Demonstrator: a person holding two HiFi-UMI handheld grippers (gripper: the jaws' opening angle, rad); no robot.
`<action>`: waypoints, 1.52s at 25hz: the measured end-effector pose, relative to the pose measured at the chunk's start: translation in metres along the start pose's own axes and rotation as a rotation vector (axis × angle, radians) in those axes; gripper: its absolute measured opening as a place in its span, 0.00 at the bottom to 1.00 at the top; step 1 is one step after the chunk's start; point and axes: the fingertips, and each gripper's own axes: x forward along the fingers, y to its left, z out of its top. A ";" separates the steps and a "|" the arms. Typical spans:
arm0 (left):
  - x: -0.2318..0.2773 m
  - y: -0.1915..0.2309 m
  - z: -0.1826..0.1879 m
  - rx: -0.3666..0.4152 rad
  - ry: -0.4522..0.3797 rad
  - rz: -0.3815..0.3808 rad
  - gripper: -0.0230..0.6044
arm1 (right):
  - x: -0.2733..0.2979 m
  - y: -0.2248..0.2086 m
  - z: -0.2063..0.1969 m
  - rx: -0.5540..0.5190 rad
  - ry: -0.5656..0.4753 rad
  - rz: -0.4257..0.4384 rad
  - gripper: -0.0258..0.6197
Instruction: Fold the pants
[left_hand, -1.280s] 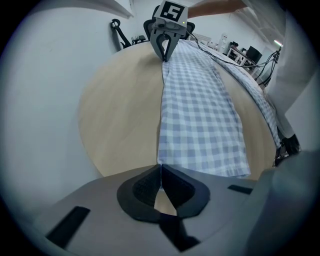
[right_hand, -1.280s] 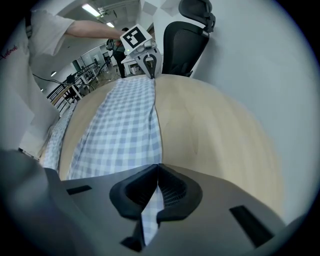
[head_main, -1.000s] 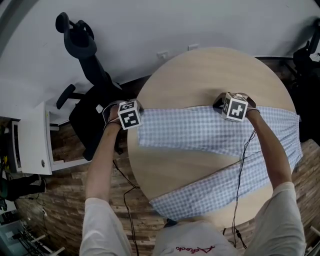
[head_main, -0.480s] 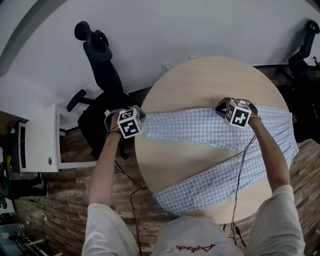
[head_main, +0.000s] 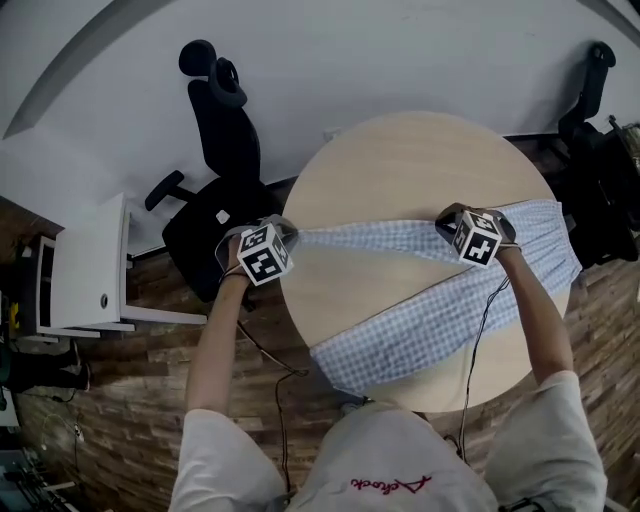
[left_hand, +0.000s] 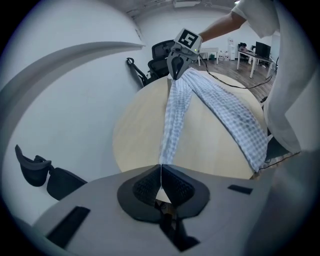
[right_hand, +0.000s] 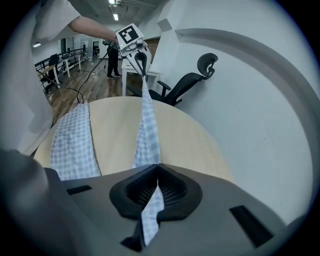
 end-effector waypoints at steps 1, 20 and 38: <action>-0.006 -0.011 0.000 -0.003 -0.005 0.006 0.09 | -0.005 0.011 0.001 0.002 0.001 -0.010 0.09; -0.080 -0.227 -0.020 -0.088 -0.074 0.029 0.09 | -0.060 0.188 -0.022 -0.074 0.134 -0.056 0.09; -0.073 -0.378 0.001 -0.106 -0.095 -0.110 0.09 | -0.061 0.279 -0.083 -0.089 0.268 -0.004 0.09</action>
